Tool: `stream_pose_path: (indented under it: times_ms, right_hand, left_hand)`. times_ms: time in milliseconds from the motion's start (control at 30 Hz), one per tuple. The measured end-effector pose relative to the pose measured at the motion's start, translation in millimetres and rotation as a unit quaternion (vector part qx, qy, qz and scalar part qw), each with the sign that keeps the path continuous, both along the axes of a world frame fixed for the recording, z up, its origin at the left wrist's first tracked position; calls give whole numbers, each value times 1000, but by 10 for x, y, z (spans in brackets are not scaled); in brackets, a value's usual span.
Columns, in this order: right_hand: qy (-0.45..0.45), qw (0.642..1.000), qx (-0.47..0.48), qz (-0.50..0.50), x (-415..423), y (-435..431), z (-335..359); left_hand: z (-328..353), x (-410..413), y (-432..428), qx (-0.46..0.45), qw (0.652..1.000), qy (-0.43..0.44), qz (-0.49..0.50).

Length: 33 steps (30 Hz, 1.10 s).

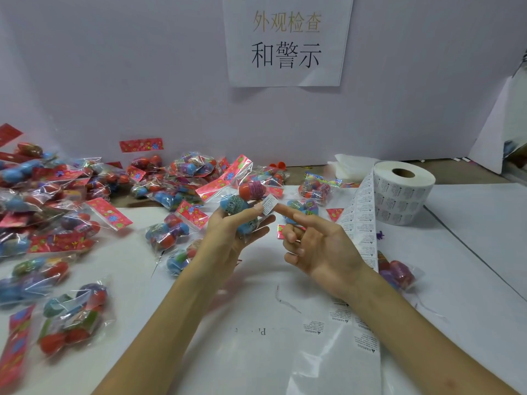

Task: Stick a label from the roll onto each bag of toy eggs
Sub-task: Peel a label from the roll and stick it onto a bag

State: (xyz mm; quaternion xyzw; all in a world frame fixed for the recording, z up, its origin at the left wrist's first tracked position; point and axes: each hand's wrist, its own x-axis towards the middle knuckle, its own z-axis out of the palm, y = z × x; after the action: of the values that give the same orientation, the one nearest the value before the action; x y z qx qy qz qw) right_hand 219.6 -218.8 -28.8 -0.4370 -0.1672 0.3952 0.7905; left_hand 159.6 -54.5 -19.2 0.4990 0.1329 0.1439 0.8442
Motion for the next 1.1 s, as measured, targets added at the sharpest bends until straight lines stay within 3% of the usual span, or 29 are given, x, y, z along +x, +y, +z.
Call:
stream_pose_path:
  times_ms: [433, 567, 800, 967, 1100]
  right_hand:
    - [-36, 999, -17, 5, 7, -2, -3]
    - [-127, 988, -82, -33, 6, 24, -3]
    - [-278, 934, -167, -149, -19, 74, -81]
    - [-262, 928, -195, -179, 20, 84, -110]
    - [-251, 937, -154, -186, 64, 23, -66]
  left_hand:
    - [-22, 15, -1, -10, 999, 6, 35]
    - [-28, 20, 9, -15, 999, 11, 42]
    - [-75, 31, 1, -30, 999, 1, 38]
    - [-74, 35, 0, -38, 999, -2, 14]
    - [-65, 27, -37, -12, 1000, -17, -21]
